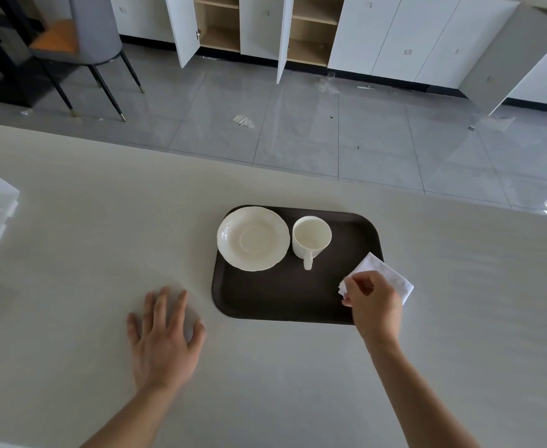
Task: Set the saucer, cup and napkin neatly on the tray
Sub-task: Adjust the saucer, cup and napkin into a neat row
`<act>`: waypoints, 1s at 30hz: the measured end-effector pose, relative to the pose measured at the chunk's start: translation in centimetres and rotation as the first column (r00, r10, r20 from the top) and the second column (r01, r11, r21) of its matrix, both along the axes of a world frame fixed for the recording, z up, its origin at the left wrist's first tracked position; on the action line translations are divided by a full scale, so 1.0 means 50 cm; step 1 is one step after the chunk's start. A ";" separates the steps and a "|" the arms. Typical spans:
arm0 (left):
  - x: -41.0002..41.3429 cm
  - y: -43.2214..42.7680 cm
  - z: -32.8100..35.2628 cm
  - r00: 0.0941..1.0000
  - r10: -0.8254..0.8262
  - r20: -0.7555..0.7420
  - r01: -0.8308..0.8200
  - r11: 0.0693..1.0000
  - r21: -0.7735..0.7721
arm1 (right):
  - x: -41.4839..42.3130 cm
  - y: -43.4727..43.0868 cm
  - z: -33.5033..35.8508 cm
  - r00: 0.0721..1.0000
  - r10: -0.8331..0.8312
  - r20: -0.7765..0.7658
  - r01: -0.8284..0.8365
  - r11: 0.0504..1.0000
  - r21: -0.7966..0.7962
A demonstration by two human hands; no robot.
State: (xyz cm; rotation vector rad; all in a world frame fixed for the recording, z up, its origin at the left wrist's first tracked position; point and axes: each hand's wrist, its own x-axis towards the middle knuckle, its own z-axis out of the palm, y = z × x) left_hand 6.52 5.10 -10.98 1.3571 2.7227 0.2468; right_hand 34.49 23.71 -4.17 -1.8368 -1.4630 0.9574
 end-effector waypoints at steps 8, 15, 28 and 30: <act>0.002 0.001 0.004 1.000 0.002 -0.001 -0.002 1.000 0.014 | 0.156 0.002 0.008 0.972 -0.169 0.166 0.152 0.983 0.107; 0.002 0.000 0.003 1.000 0.002 0.001 -0.002 1.000 0.022 | 0.175 0.028 -0.008 0.976 -0.095 0.194 0.134 0.971 -0.196; 0.003 0.002 0.004 1.000 -0.001 0.001 0.001 1.000 0.029 | 0.115 0.105 0.000 0.961 -0.053 0.273 0.034 0.997 0.072; 0.004 0.002 0.006 1.000 0.002 0.007 -0.002 1.000 0.030 | 0.104 0.127 0.000 0.973 -0.035 0.226 0.025 0.999 0.047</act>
